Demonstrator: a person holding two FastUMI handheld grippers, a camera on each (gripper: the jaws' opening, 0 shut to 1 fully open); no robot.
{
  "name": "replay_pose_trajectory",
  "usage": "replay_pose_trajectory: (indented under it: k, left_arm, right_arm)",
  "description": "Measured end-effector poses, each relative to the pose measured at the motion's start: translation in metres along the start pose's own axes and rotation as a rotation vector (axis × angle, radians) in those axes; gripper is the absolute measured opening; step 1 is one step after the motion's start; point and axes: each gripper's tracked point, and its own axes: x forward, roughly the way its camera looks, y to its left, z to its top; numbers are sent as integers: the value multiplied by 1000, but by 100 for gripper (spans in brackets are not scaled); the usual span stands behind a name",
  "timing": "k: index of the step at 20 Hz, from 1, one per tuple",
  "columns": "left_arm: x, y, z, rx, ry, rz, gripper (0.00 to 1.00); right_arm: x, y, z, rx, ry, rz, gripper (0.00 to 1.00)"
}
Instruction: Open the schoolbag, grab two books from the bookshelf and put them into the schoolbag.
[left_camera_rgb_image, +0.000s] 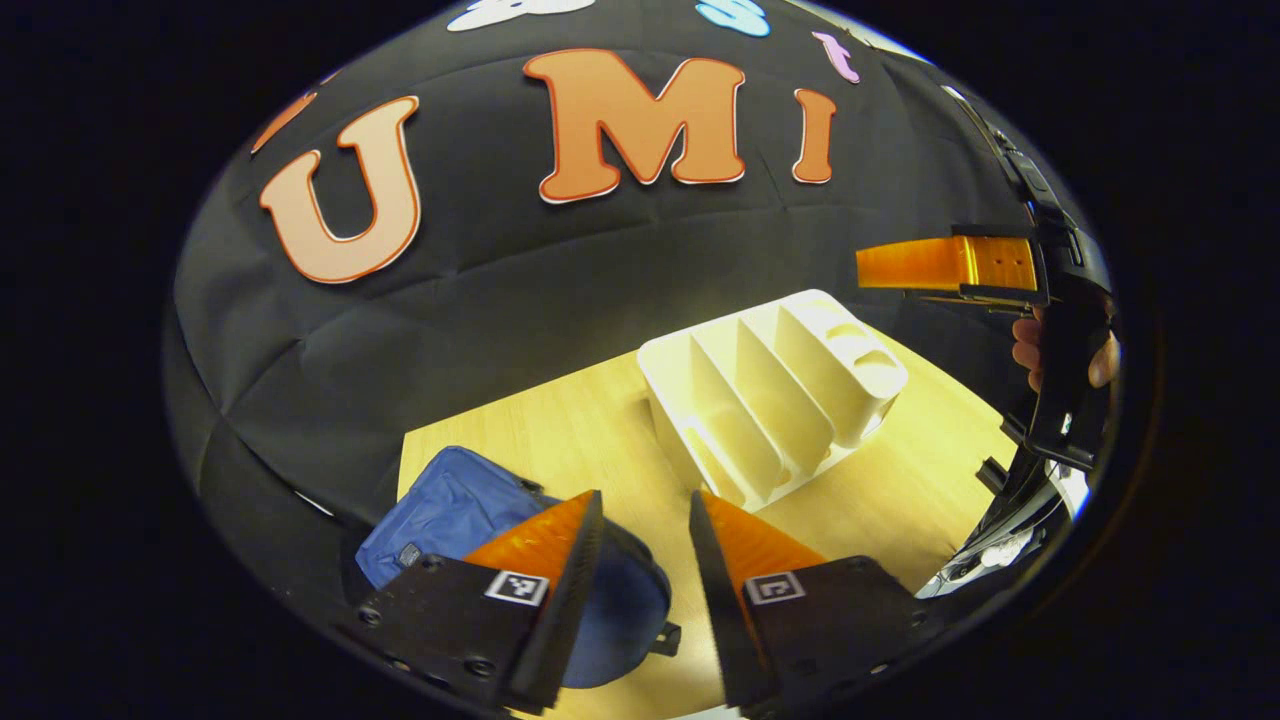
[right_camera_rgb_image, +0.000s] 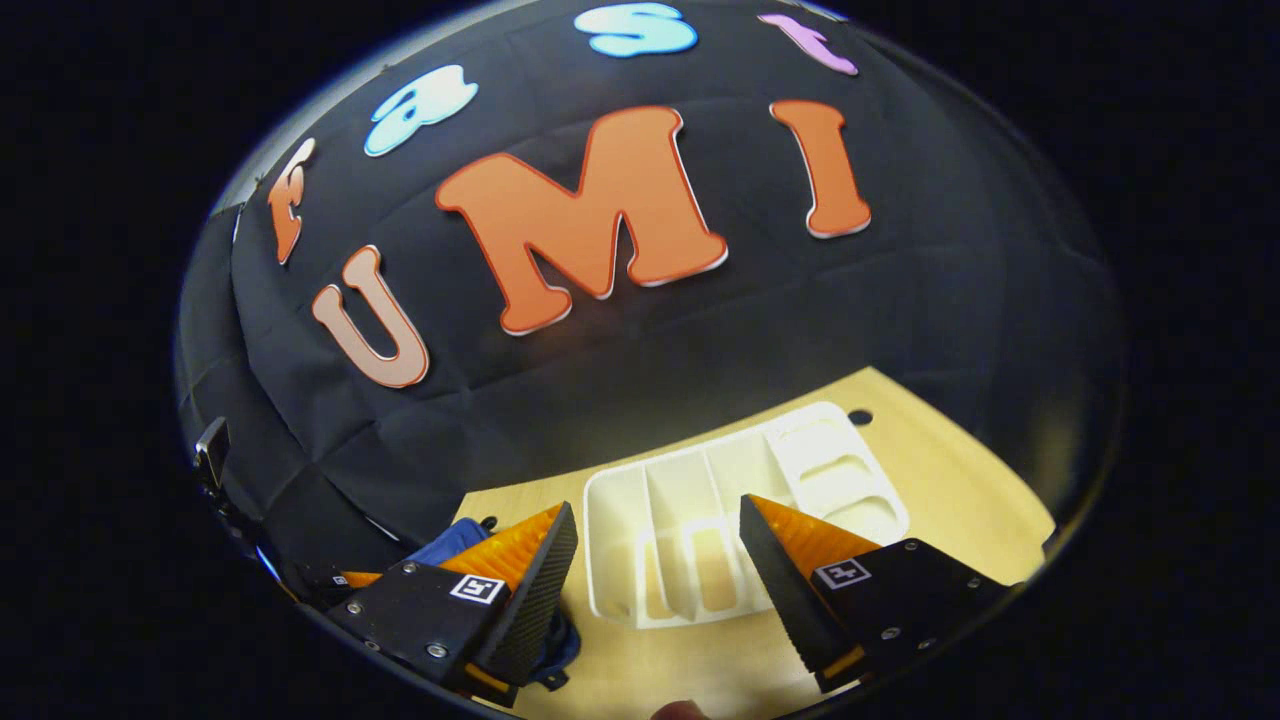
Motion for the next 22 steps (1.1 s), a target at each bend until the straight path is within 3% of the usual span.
replay_pose_trajectory:
  k: [1, 2, 3, 8, 12, 13, 14, 15, 16, 19, 21, 22]
  left_arm:
    - [-2, -6, 7, -3, -21, 2, 60]
    - [-4, -11, 15, -5, -45, 8, 80]
    - [-6, -17, 22, -7, -72, 11, 84]
    - [-16, -33, 63, -30, -260, 72, 95]
    - [-33, -33, 90, -52, -400, 156, 95]
    - [-39, -33, 97, -58, -438, 177, 100]
    - [-44, -34, 101, -65, -472, 189, 96]
    - [-47, -34, 107, -76, -499, 200, 100]
    - [-50, -33, 111, -80, -525, 213, 95]
    - [-64, -29, 132, -56, -632, 246, 100]
    - [-83, -27, 133, -57, -666, 271, 94]
    - [-91, -24, 136, -64, -685, 282, 94]
  right_arm:
    - [-4, -3, 6, -20, -23, -1, 97]
    - [-8, -6, 10, -40, -38, -8, 97]
    - [-11, -8, 13, -57, -44, -12, 96]
    - [-33, -11, 18, -142, -111, 8, 97]
    - [-48, -9, 27, -210, -186, 1, 96]
    - [-52, -6, 30, -223, -205, 13, 97]
    - [-55, -3, 33, -239, -222, 25, 97]
    - [-57, 0, 33, -258, -242, 26, 97]
    - [-60, 1, 34, -274, -268, 26, 96]
    - [-69, 7, 48, -298, -336, 35, 96]
    - [-71, 7, 51, -301, -352, 36, 100]
    - [-72, 7, 52, -304, -358, 33, 96]
